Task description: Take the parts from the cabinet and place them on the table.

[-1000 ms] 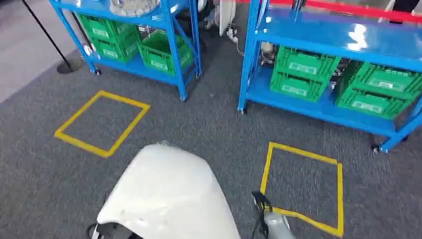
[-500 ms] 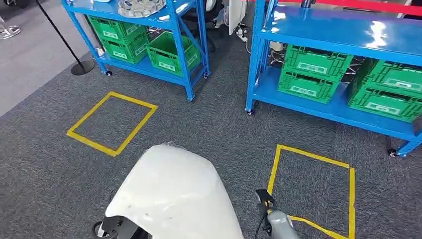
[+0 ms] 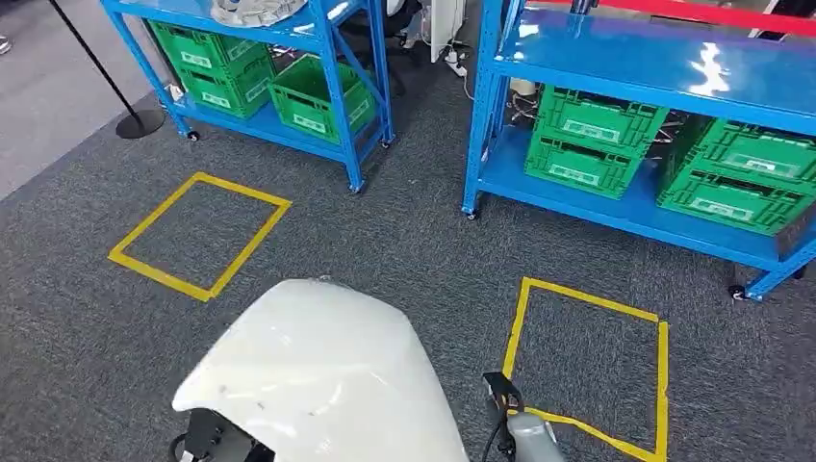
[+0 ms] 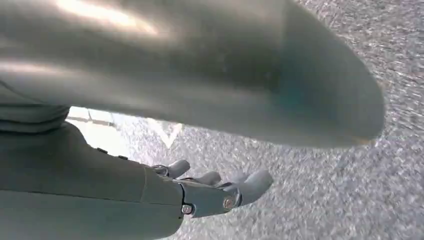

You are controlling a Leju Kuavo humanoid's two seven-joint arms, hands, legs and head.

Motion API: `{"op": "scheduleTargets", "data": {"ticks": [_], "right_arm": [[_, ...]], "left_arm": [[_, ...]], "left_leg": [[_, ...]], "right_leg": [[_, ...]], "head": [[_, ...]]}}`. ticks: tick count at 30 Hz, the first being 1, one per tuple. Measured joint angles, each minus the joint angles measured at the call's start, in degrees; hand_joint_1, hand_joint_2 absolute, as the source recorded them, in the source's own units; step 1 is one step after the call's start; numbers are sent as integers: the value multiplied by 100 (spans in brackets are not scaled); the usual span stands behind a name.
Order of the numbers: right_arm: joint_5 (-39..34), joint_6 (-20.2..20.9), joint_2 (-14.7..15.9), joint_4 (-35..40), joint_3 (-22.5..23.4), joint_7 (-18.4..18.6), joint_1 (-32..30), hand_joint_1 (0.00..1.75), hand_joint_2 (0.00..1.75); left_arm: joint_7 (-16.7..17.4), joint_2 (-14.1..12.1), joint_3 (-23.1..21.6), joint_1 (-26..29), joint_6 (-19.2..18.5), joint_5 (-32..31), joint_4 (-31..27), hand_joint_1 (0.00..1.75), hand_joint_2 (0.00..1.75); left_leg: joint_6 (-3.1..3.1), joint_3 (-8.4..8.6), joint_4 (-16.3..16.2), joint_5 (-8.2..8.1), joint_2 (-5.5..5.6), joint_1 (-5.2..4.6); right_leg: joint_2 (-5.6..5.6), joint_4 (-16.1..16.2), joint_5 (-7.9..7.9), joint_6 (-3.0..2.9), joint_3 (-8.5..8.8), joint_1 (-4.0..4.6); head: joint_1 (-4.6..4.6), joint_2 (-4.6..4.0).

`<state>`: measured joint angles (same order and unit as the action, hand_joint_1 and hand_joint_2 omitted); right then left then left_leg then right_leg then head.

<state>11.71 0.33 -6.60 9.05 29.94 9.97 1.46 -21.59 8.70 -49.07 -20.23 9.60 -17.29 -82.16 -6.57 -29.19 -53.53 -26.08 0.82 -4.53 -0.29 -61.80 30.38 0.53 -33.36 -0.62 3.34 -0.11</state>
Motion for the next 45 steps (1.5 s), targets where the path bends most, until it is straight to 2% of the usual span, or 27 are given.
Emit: {"op": "scheduleTargets", "data": {"ticks": [2, 4, 5, 7, 8, 9, 10, 11, 13, 15, 18, 19, 21, 23, 24, 27, 28, 29, 30, 31, 34, 36, 38, 40, 41, 43, 45], "right_arm": [[15, -13, 29, 0, 0, -7, 14, 0, 0], [31, -28, 68, 0, 4, -9, -18, 0, 0], [46, -33, 83, 0, 7, -9, -26, 0, 0], [55, -35, 98, 0, 7, -9, -20, 0, 0], [61, -33, 103, 0, 7, -9, -17, 0, 0], [61, -31, 76, -2, 7, -9, -11, 0, 0], [64, -33, 75, 2, 9, -39, 2, 0, 0], [64, -35, 87, 2, 13, -4, -9, 0, 0], [64, -33, 85, 2, 15, -4, -13, 0, 0], [64, -26, 77, 2, 20, -4, -14, 0, 0], [64, -31, 81, 2, 20, -4, -23, 0, 0], [64, -31, 83, 2, 20, -4, -24, 0, 0], [66, -33, 94, 2, 22, -4, -20, 0, 0], [72, -24, 92, 2, 26, -4, -21, 0, 0], [100, -13, 40, 0, 30, -4, -22, 0, 0], [133, 15, 35, 0, 35, -4, -20, 0, 0], [147, 17, 31, 0, 35, -4, -21, 0, 0], [151, 20, 31, 0, 35, -4, -22, 0, 0], [160, 20, 59, 2, 33, -4, -19, 0, 0], [166, 22, 61, 2, 33, -4, -7, 0, 0], [164, 26, 145, 0, 33, -4, -36, 0, 0], [160, 22, 173, 2, 35, -4, -48, 0, 0], [149, 22, 192, 2, 35, -4, -41, 0, 0], [120, 22, 181, 0, 35, -11, -29, 0, 0], [116, 26, 182, -2, 35, -13, -24, 0, 0], [112, 22, 182, 0, 42, -15, -21, 0, 0], [83, -24, 179, 0, 59, -15, -22, 0, 0]], "left_arm": [[9, -7, -2, 12, -4, 0, 13, 175, 175], [17, -7, -4, 39, -20, 11, 42, 175, 175], [17, -7, -4, 38, -39, 42, 50, 175, 175], [17, -4, -4, 34, -66, 68, 59, 175, 175], [17, -2, -4, 30, -70, 68, 59, 175, 175], [20, -2, -7, 26, -77, 70, 64, 175, 175], [26, 11, -7, 23, -79, 72, 50, 175, 175], [24, 15, -13, 20, -90, 70, 40, 175, 175], [24, 20, -15, 18, -92, 72, 37, 175, 175], [26, 20, -15, 22, -92, 72, 26, 175, 175], [26, 15, -15, 24, -92, 72, 31, 175, 175], [26, 13, -15, 31, -92, 72, 33, 175, 175], [28, 13, -15, 27, -92, 72, 33, 175, 175], [33, 15, -15, 18, -118, 109, 24, 175, 175], [35, 20, -15, 16, -144, 109, 11, 175, 175], [35, 28, -15, -17, -190, 109, 15, 175, 175], [39, 28, -15, -15, -192, 109, 13, 175, 175], [41, 46, -15, -13, -192, 109, -4, 175, 175], [30, 46, -15, -23, -192, 107, 7, 175, 175], [35, 48, -15, -50, -195, 107, 9, 175, 175], [2, 24, -15, -5, -184, 101, 22, 175, 175], [-35, 13, -15, 20, -166, 92, 22, 175, 175], [-44, 13, -15, 19, -146, 90, 20, 175, 175], [-68, 11, -15, 22, -114, 61, 11, 175, 175], [-81, 17, -15, 18, -92, 63, -4, 175, 175], [-103, 17, -17, 18, -63, 63, -20, 175, 175], [-103, 15, -17, 29, -46, 63, -22, 175, 175]], "left_leg": [[59, -14, -15, 11, -9, 45], [120, -60, -100, -33, -6, 90], [167, -82, -160, -65, 0, 126], [289, -143, -363, -178, 2, 221], [359, -195, -512, -259, 1, 261], [438, -282, -620, -344, 11, 215], [453, -349, -765, -477, 31, 211], [465, -337, -754, -487, 7, 197], [493, -340, -760, -486, 12, 197], [598, -426, -1023, -668, -14, 236], [728, -1052, -2229, -1187, -71, 353], [726, -1193, -2432, -1197, -72, 368], [644, -1116, -2109, -868, -67, 361], [417, -638, -1064, -364, -64, 259], [278, -447, -632, -263, -37, 163], [323, -393, -515, -212, -50, 112], [299, -341, -418, -179, -45, 84], [229, -146, -174, -42, -32, 129], [277, -76, -23, 38, -44, 160], [243, -56, 20, 64, -46, 171], [260, -105, -67, 32, -44, 163], [277, -168, -198, -25, -30, 164], [326, -225, -376, -116, -24, 183], [399, -309, -577, -276, -15, 125], [401, -307, -564, -320, -3, 127], [405, -305, -546, -314, -9, 129], [252, -290, -510, -249, -11, 117]], "right_leg": [[23, -792, 390, 63, -409, -14], [22, -1327, 513, 148, -729, -43], [21, -1219, 371, 206, -700, -68], [13, -410, -102, 350, -310, -161], [9, -4, -199, 432, -117, -219], [57, -146, -73, 449, -189, -177], [65, -123, -35, 226, -184, -192], [59, -140, -3, 156, -189, -194], [51, -157, -11, 116, -201, -218], [25, -159, -32, 36, -182, -232], [14, -136, -31, 43, -160, -237], [12, -136, -25, 44, -160, -232], [20, -128, -23, 43, -153, -204], [25, -62, -43, 16, -123, -164], [15, -17, -75, 14, -90, -187], [29, 130, -125, 130, -10, -269], [21, 219, -151, 173, 45, -280], [25, 286, -178, 208, 120, -249], [15, 187, -141, 194, 100, -245], [25, -45, 34, 182, -26, -197], [34, -1191, 559, 199, -629, -134], [32, -1049, 339, 216, -599, -114], [24, -150, -112, 254, -125, -132], [27, 135, -97, 181, 0, -136], [25, 67, -93, 86, -15, -127], [25, 91, -105, 48, -23, -112], [23, 123, -159, 31, -13, -120]], "head": [[42, 0], [44, 0], [46, 0], [44, 0], [48, 0], [77, 0], [105, 0], [62, 0], [44, 0], [-15, 0], [-26, 0], [-39, 0], [-41, 0], [-39, 0], [-18, 0], [-39, 0], [-63, 0], [-92, 0], [-67, 0], [-67, 0], [2, 0], [16, 0], [22, 0], [57, 0], [31, 0], [24, 0], [25, 0]]}}
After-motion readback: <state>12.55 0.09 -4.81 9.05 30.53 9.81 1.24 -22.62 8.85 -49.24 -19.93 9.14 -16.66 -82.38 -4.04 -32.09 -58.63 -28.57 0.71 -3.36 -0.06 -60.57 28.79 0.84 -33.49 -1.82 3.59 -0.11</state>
